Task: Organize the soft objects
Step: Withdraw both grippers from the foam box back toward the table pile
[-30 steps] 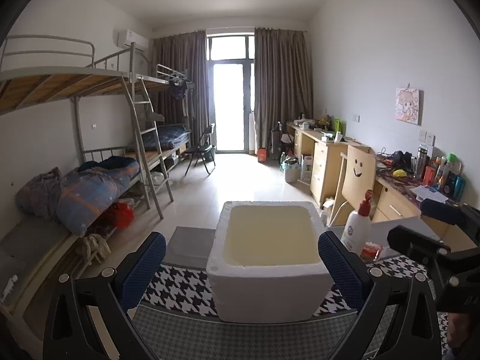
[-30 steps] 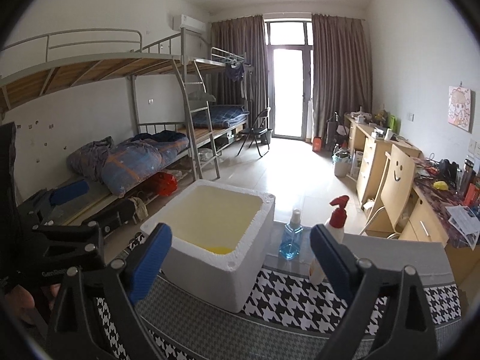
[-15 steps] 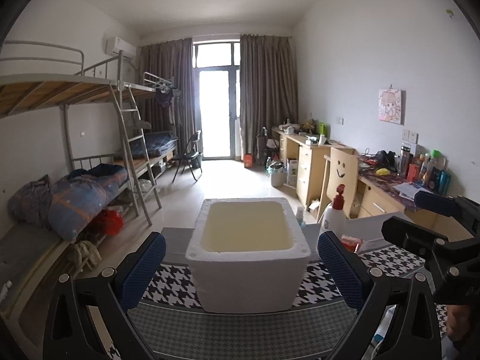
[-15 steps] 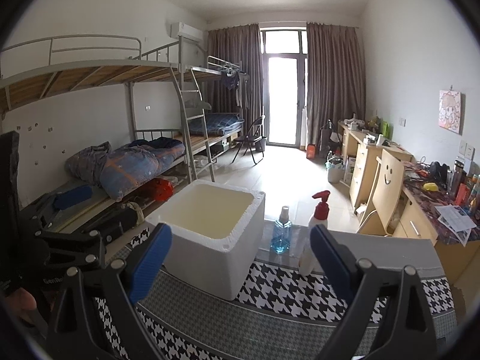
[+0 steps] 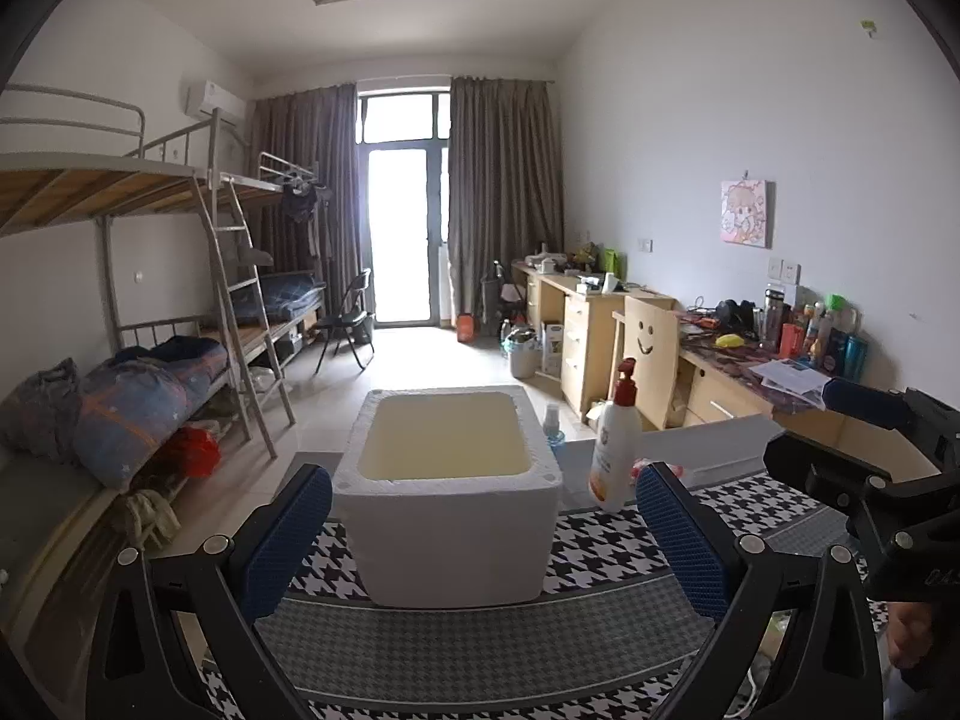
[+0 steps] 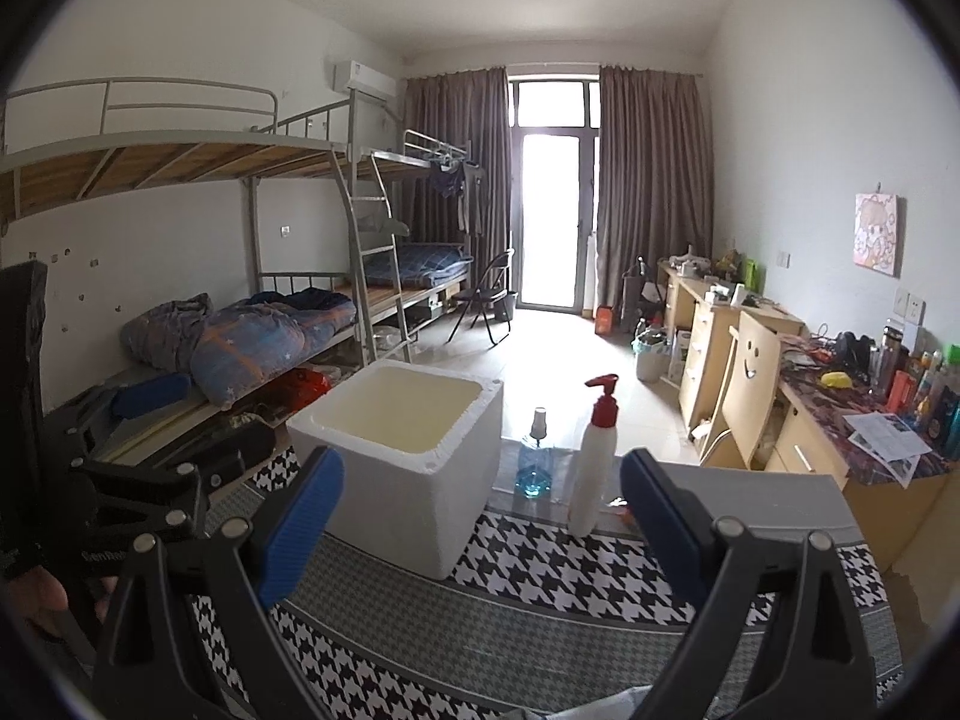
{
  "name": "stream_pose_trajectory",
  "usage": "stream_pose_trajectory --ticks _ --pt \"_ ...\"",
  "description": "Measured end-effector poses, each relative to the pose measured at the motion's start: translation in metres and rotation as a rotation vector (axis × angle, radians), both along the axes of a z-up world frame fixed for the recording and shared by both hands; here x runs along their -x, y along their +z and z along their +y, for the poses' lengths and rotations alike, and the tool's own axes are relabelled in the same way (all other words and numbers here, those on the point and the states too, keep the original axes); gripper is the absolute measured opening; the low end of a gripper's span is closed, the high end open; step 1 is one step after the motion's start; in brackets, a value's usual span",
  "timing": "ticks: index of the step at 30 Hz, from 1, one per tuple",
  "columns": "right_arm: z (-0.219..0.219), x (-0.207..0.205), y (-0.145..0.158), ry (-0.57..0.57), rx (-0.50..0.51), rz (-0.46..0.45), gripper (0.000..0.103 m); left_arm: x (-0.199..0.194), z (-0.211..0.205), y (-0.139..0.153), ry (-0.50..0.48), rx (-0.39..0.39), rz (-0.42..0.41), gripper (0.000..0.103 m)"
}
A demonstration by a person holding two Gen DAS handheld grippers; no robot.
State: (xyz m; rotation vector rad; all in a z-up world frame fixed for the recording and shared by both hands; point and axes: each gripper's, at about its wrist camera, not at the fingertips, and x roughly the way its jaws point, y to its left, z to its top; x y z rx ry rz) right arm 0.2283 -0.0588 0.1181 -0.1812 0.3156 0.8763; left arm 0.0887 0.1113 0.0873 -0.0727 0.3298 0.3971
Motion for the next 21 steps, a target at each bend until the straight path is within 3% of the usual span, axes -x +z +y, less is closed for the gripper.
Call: stream_pose_trajectory --ticks 21 --pt "-0.046 0.009 -0.02 -0.047 -0.05 0.014 0.096 0.016 -0.036 -0.026 -0.085 0.028 -0.017 0.102"
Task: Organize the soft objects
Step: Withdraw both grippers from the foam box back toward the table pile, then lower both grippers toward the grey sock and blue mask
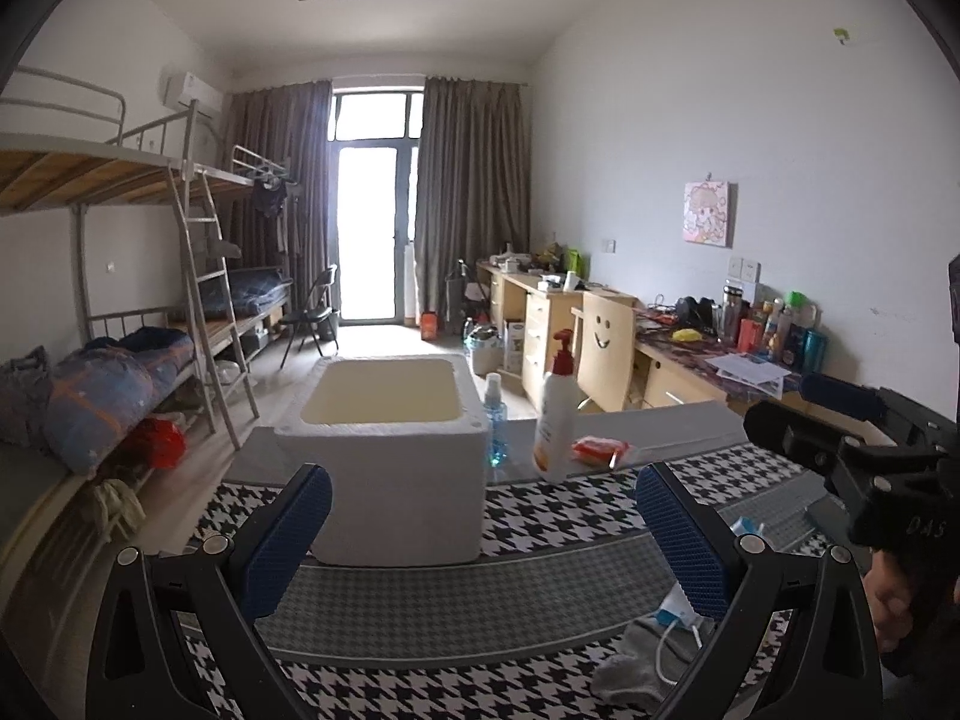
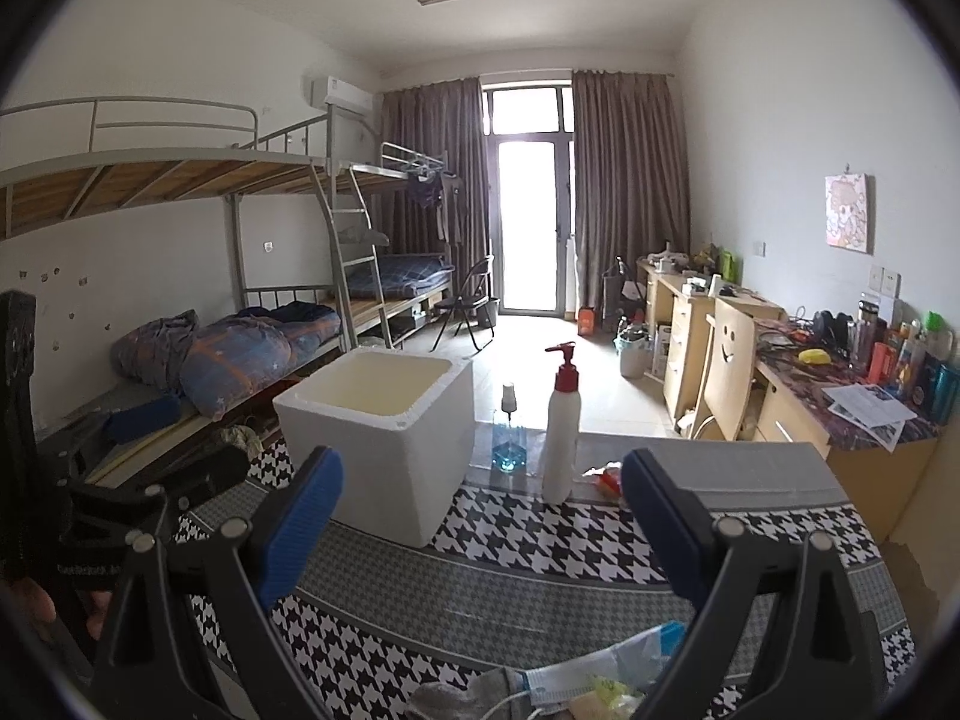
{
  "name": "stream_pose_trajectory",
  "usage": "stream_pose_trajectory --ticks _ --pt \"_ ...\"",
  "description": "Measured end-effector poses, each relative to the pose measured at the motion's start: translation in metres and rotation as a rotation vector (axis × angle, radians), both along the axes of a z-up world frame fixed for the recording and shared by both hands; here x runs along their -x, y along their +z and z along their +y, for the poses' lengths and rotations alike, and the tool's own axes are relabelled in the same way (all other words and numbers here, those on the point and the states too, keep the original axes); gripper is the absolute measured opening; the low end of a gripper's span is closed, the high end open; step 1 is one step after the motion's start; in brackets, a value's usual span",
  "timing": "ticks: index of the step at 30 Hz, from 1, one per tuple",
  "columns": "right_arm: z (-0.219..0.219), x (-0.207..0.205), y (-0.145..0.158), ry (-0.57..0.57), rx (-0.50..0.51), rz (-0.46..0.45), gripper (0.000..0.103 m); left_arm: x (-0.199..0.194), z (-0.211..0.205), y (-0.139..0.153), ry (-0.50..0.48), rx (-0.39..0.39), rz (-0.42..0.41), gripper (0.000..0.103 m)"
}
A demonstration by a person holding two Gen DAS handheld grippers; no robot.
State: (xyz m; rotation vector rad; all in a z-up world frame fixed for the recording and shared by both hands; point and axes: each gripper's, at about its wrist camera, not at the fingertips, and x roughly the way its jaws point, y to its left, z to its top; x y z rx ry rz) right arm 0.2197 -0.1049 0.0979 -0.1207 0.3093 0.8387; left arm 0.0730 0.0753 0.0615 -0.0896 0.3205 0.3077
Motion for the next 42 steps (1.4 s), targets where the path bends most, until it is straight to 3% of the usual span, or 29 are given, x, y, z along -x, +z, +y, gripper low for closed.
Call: stream_pose_trajectory --ticks 16,42 --pt "-0.037 0.005 -0.023 -0.107 -0.012 0.004 0.096 -0.005 -0.017 -0.032 -0.066 0.031 0.02 0.102" --pt "-0.07 -0.01 -0.066 -0.215 0.02 0.078 0.096 -0.028 -0.039 -0.08 -0.178 0.048 0.164 0.102"
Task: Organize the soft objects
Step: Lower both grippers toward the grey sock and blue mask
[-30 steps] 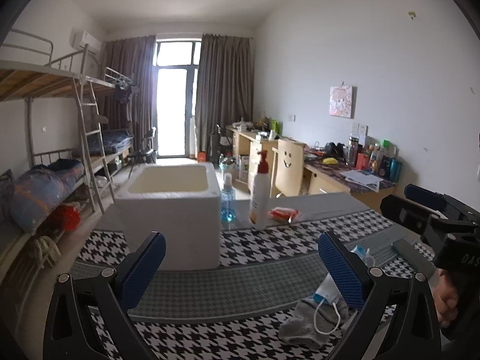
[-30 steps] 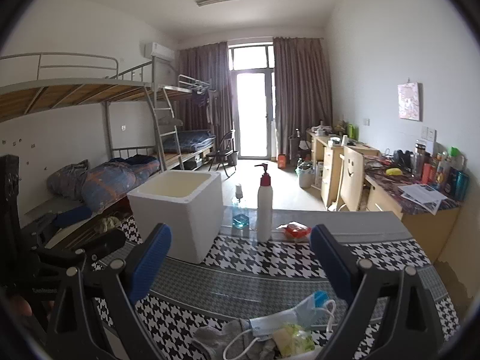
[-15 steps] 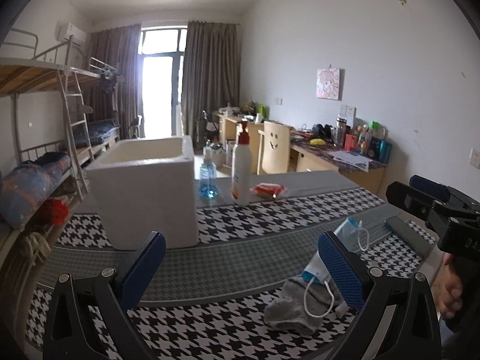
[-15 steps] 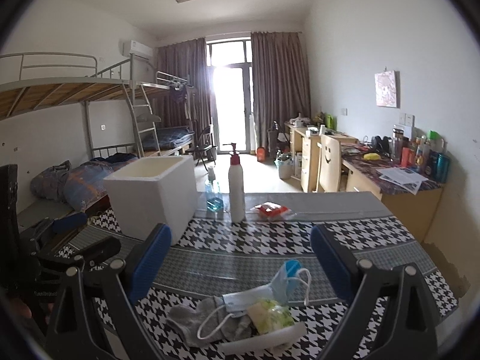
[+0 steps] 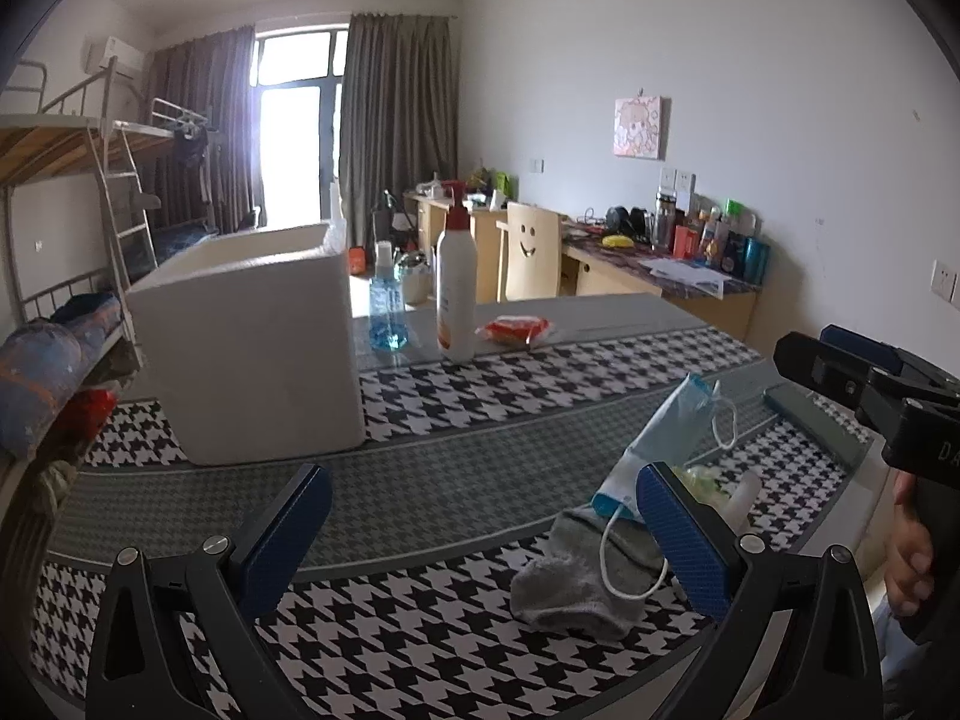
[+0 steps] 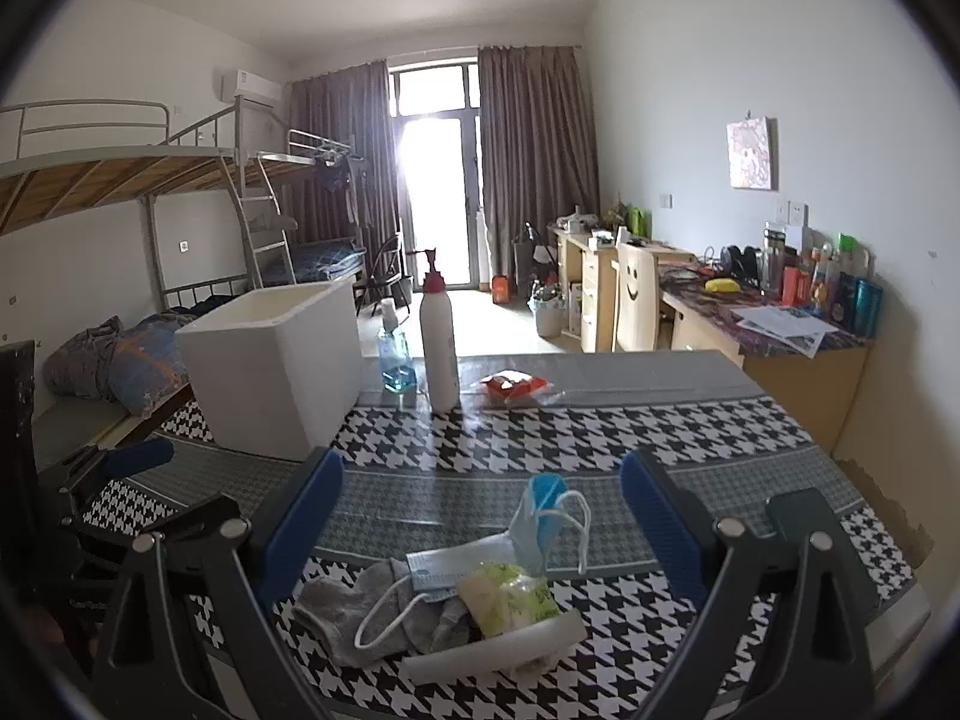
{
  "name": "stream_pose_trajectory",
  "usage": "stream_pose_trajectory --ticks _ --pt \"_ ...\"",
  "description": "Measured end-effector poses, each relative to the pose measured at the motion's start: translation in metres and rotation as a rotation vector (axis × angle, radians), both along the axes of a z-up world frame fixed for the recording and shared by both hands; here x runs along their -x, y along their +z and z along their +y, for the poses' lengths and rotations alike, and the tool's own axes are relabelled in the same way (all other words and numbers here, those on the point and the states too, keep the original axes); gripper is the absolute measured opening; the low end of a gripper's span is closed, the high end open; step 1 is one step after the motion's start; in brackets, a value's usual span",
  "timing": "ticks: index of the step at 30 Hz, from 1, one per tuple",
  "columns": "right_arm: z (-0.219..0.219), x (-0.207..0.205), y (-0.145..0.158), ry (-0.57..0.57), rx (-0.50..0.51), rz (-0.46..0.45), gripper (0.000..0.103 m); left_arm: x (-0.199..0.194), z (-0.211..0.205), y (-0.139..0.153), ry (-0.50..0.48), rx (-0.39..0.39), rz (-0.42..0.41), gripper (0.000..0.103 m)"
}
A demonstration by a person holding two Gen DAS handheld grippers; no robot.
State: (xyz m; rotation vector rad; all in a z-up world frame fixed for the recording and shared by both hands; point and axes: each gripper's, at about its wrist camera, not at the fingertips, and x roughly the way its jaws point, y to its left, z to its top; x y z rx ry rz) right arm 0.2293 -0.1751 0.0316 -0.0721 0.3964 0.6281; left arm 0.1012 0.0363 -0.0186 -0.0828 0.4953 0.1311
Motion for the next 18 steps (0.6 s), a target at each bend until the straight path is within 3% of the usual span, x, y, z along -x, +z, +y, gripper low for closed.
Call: stream_pose_trajectory --ticks 18 --pt "-0.009 -0.023 -0.028 -0.034 0.012 0.1 0.096 -0.02 -0.004 -0.028 -0.036 0.026 0.095 0.102"
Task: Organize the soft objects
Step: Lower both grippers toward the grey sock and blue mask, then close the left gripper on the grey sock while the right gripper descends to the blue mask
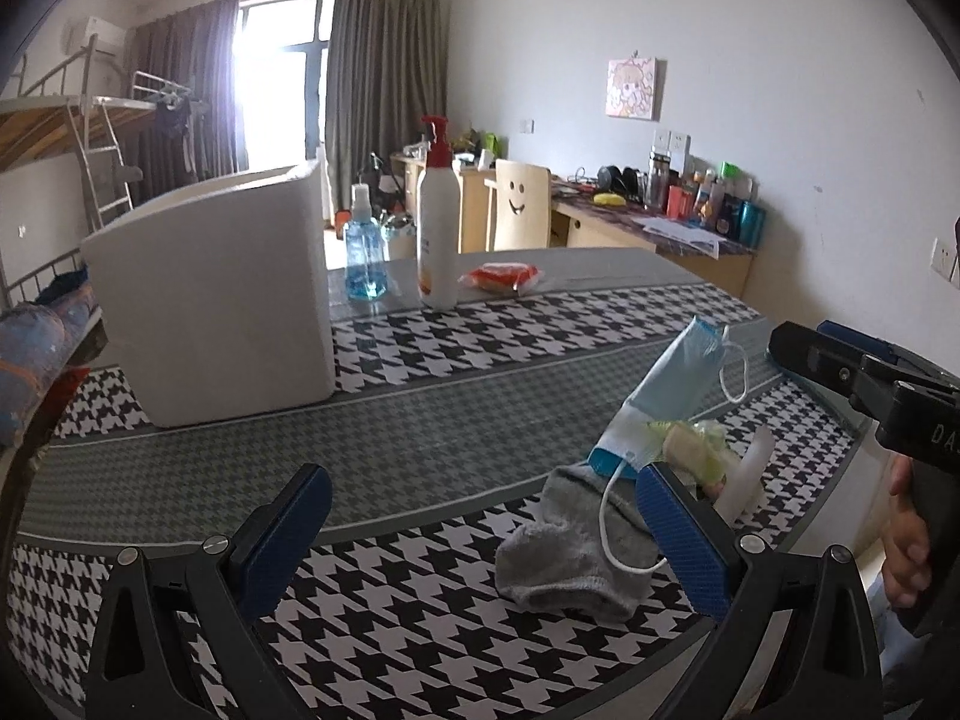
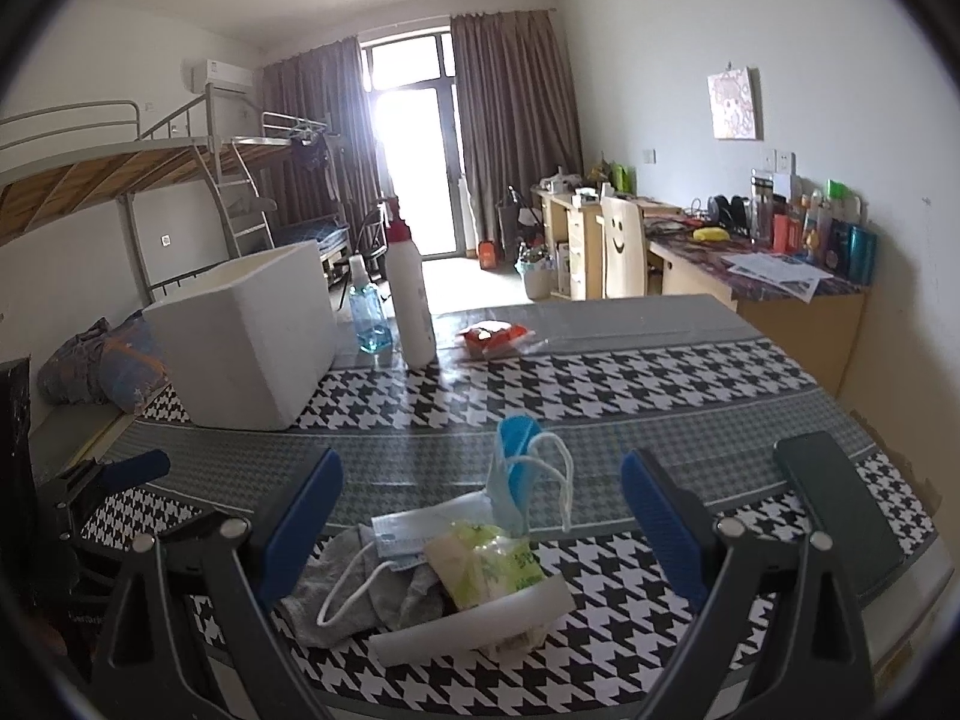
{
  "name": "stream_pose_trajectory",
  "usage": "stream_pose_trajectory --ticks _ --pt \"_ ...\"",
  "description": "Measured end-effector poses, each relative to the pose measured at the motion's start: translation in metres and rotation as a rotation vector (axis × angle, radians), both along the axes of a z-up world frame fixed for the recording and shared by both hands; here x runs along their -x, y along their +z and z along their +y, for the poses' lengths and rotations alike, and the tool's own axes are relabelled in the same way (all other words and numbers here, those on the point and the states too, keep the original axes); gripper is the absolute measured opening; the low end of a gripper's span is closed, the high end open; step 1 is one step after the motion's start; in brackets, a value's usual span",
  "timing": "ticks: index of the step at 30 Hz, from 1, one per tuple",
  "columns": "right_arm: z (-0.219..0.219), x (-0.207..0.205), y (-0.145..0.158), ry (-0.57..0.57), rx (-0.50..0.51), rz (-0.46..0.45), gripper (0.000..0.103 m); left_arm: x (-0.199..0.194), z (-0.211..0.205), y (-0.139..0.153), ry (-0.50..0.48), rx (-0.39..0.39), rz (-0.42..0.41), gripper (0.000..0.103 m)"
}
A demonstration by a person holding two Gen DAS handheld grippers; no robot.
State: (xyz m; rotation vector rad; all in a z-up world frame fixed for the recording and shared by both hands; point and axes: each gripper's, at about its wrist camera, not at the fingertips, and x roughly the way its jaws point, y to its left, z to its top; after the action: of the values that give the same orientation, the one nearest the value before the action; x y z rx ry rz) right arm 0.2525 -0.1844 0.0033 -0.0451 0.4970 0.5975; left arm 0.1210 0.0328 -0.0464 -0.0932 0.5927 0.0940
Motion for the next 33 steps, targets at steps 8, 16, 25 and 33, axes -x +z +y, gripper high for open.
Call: stream_pose_trajectory --ticks 8,16,25,33 --pt "0.0 -0.007 -0.006 -0.012 0.015 0.021 0.096 -0.008 -0.003 -0.013 -0.032 0.002 0.06 0.096" --pt "0.002 -0.016 -0.012 -0.02 0.024 0.05 0.096 -0.015 -0.007 -0.023 -0.056 0.003 0.112 0.093" --pt "0.005 -0.028 -0.024 -0.038 0.041 0.103 0.096 -0.025 -0.01 -0.037 -0.076 0.004 0.18 0.082" --pt "0.004 -0.037 -0.032 -0.051 0.036 0.137 0.096 -0.03 -0.016 -0.047 -0.119 0.021 0.233 0.061"
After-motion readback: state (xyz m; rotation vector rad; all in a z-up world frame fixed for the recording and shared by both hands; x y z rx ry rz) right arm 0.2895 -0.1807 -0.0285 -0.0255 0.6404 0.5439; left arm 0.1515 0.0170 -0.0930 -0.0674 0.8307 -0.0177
